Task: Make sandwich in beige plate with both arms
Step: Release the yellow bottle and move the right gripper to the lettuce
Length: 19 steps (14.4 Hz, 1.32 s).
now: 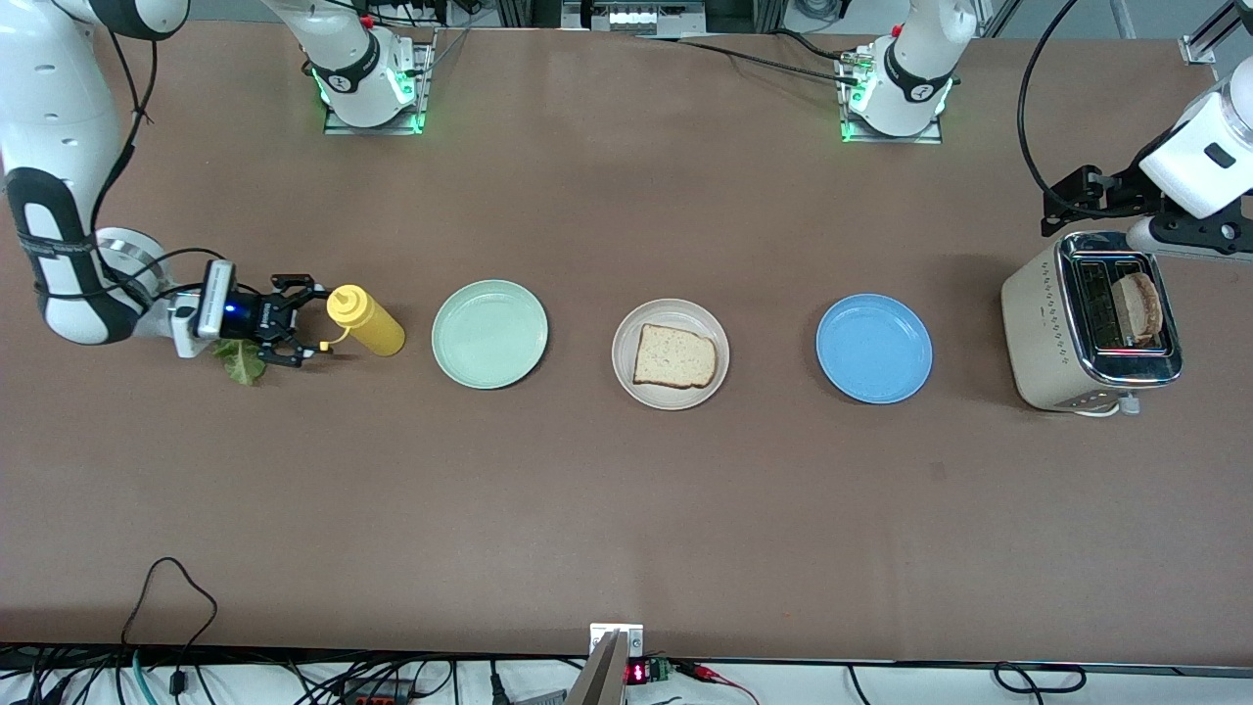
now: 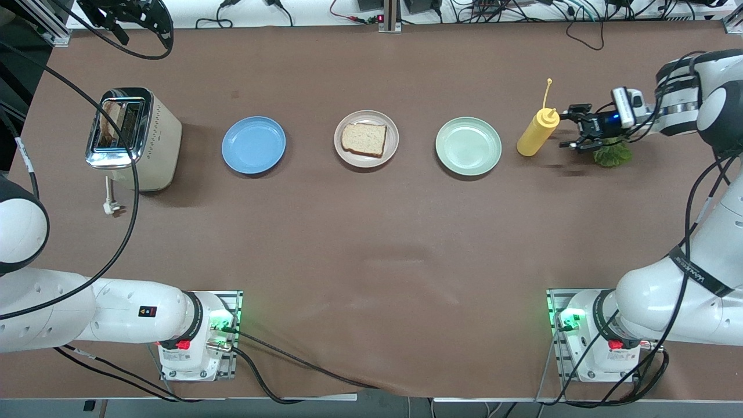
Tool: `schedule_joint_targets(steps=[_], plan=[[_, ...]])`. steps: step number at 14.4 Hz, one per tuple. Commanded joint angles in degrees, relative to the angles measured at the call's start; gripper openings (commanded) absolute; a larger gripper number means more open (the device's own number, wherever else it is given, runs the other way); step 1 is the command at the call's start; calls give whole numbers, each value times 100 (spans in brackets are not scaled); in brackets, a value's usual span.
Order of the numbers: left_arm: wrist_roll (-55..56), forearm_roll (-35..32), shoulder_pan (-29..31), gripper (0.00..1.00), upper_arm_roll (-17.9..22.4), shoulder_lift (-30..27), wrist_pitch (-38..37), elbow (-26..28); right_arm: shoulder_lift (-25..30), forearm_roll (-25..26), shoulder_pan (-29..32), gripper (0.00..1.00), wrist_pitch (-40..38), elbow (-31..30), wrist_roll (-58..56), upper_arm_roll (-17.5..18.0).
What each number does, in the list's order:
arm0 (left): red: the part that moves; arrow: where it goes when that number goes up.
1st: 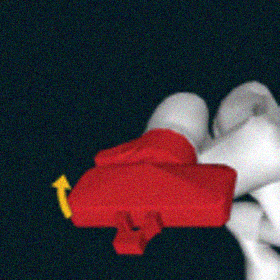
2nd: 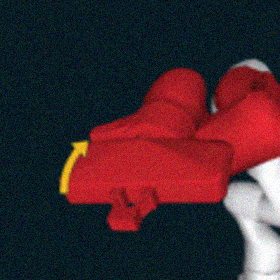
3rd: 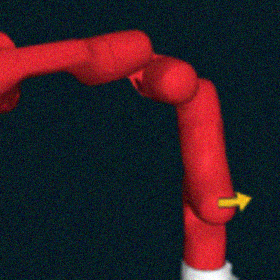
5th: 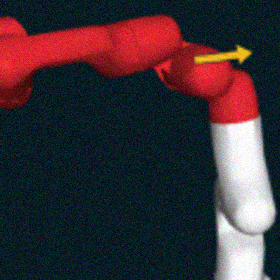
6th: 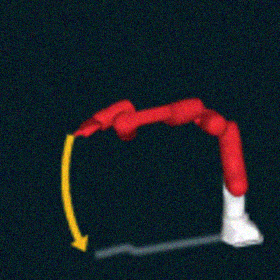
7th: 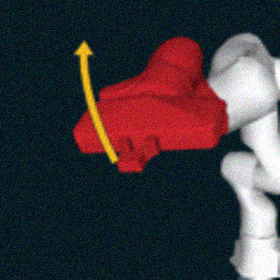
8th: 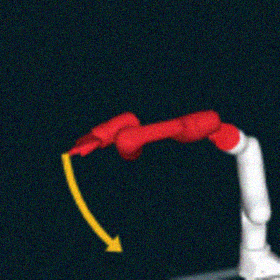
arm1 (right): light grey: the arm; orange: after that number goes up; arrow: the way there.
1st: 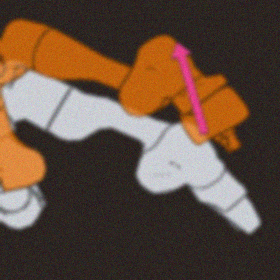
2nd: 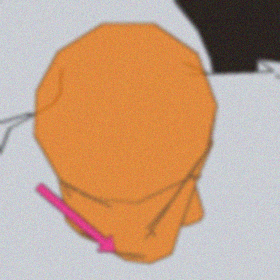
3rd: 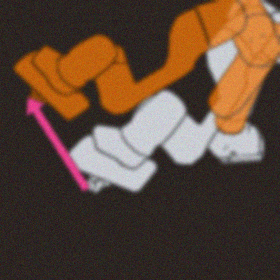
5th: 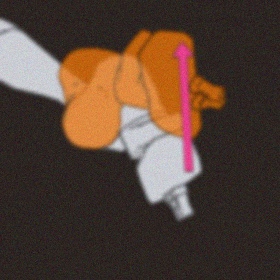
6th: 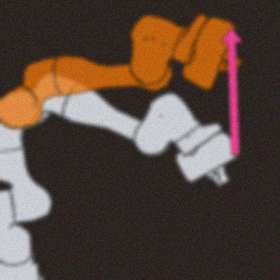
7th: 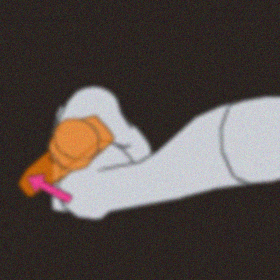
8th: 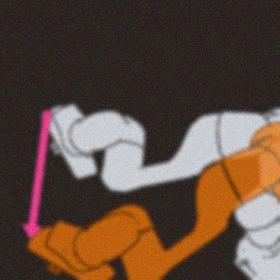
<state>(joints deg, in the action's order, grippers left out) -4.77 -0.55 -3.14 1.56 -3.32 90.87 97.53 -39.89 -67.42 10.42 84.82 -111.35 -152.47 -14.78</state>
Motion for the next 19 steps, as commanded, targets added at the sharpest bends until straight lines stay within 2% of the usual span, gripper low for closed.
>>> schedule_joint_targets(steps=[1,5,8,11,19], plan=[[-15,82,-11,100,29,86,-87,-182,358,421,-75,100,61,60,654,-218],[-15,73,-11,100,29,86,-87,-182,526,1142,-102,100,211,806,1919,-367],[-24,73,-11,100,29,86,-87,-182,692,1651,-155,100,499,1123,3193,-438],[-24,73,-11,100,29,86,-104,-182,903,2135,-408,100,1044,1142,4240,-499],[-32,82,-3,100,29,86,-192,-182,974,3182,-1586,100,2179,1212,7148,-1351]])
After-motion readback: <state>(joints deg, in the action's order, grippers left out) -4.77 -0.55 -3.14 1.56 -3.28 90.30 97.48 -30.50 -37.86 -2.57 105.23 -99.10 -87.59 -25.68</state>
